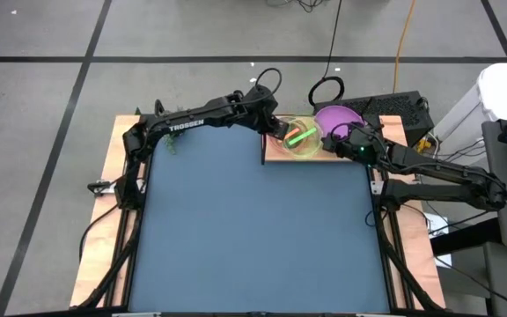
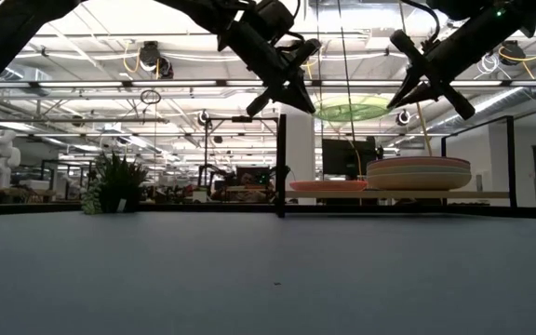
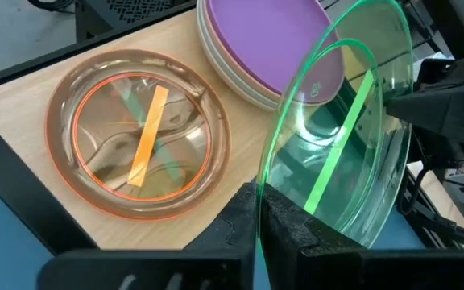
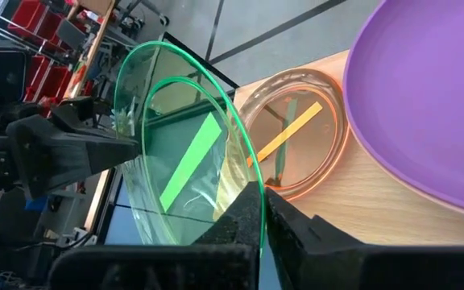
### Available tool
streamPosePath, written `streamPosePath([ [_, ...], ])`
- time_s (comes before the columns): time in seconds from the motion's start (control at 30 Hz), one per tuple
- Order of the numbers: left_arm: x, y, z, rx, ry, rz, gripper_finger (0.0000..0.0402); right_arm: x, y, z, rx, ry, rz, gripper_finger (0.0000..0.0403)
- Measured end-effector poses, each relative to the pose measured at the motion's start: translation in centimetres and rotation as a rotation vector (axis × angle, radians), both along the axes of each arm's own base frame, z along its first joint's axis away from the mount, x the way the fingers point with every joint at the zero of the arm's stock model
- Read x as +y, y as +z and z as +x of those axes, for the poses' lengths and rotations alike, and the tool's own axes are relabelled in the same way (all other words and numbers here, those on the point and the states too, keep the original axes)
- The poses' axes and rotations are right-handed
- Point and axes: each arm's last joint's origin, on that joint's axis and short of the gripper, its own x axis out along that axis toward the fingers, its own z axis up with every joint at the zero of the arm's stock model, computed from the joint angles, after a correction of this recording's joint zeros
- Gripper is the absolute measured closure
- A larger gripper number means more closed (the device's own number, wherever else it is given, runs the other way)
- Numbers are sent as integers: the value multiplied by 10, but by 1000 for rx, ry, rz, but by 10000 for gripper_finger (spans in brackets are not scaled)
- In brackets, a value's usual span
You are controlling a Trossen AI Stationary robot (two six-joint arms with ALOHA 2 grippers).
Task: Place and stack plates onto a shelf
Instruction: Stack the transparent green plate on the transparent orange plate on the shelf
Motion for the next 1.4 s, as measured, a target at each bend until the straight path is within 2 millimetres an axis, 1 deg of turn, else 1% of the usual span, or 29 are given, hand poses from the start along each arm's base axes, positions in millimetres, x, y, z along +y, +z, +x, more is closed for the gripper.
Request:
streamPosePath([
  [0.07,0,1,1,-12,1,4,371,0,0,0,1,-1,2,401],
  [0.13,1,3,2,-37,0,1,344,0,0,0,0,-2,2,402],
  [0.27,1,6,4,-86,10,-37,273,0,-1,0,2,-6,7,402],
  [0.4,1,6,4,-92,28,-67,209,0,-2,0,-6,-16,18,402],
  [0.47,2,13,-1,-100,23,-49,187,0,-7,-1,-5,-27,38,402],
  [0.53,1,26,-6,-123,30,4,173,1,-12,-2,-10,-43,63,402],
  [0.7,2,65,-31,-160,84,181,168,1,-28,-2,-60,-84,114,403],
  [0.83,5,87,-49,-167,110,282,167,1,-34,0,-141,-114,141,403],
  [0.9,8,92,-56,-165,115,302,167,-1,-37,2,-178,-138,147,403],
  [0.97,10,94,-62,-147,120,306,167,-1,-38,6,-212,-156,159,403],
  [1.07,13,94,-65,-125,114,319,167,-2,-41,18,-246,-153,177,403],
  [1.17,14,92,-67,-101,109,321,167,-2,-50,30,-246,-160,209,403],
  [1.4,11,89,-67,-64,96,305,167,-1,-64,42,-284,-297,250,403],
])
